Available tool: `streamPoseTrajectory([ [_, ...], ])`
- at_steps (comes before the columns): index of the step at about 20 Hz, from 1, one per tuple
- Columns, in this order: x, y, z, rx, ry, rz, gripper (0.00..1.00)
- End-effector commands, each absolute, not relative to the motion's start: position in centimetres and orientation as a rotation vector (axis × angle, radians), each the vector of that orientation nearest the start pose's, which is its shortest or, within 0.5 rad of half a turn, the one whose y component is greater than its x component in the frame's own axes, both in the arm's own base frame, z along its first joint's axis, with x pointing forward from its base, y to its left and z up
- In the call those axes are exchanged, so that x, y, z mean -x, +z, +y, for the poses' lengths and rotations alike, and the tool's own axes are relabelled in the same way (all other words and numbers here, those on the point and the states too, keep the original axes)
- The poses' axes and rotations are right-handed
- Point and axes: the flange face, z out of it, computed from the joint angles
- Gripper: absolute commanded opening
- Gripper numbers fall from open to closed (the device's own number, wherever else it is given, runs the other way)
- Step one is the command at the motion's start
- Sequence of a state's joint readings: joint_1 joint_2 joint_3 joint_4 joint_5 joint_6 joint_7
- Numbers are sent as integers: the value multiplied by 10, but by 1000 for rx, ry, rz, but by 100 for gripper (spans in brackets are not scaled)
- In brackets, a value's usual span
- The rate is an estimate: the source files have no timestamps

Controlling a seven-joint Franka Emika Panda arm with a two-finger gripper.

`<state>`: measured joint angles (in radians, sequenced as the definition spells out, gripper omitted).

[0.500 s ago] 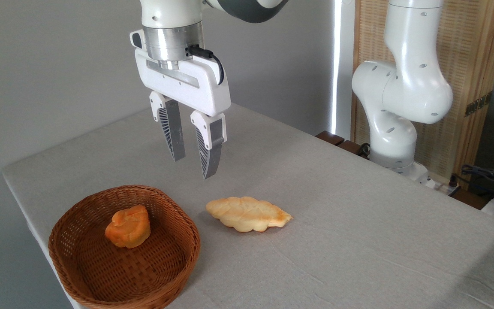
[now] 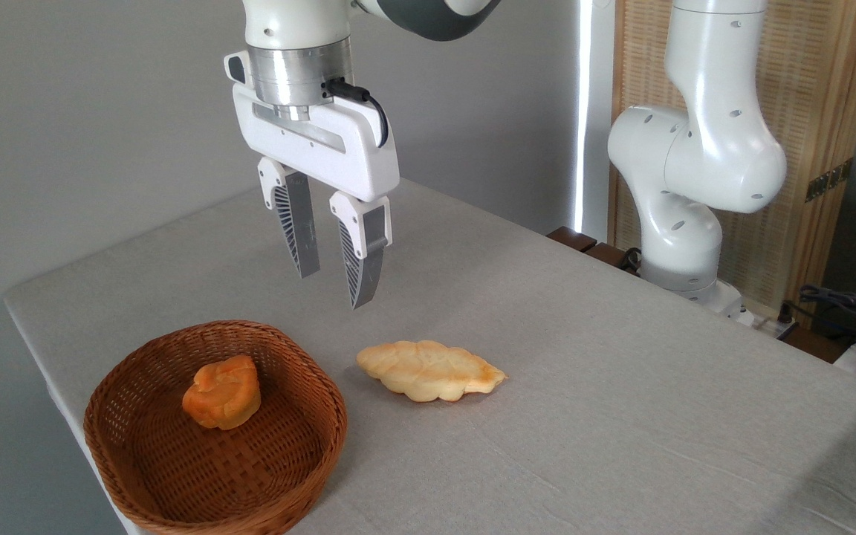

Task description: Put bread into the basket

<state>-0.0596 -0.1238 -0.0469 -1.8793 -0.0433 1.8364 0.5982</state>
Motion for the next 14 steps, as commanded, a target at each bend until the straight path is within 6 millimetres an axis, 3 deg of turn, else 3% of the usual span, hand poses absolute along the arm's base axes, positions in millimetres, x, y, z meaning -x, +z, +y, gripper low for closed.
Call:
streamPoseTrajectory([
  [1, -526, 569, -61, 2979, -122, 1105, 100],
  [8, -506, 539, -67, 2975, -6, 1154, 100],
  [14, -484, 503, -62, 2830, 26, 1469, 100],
])
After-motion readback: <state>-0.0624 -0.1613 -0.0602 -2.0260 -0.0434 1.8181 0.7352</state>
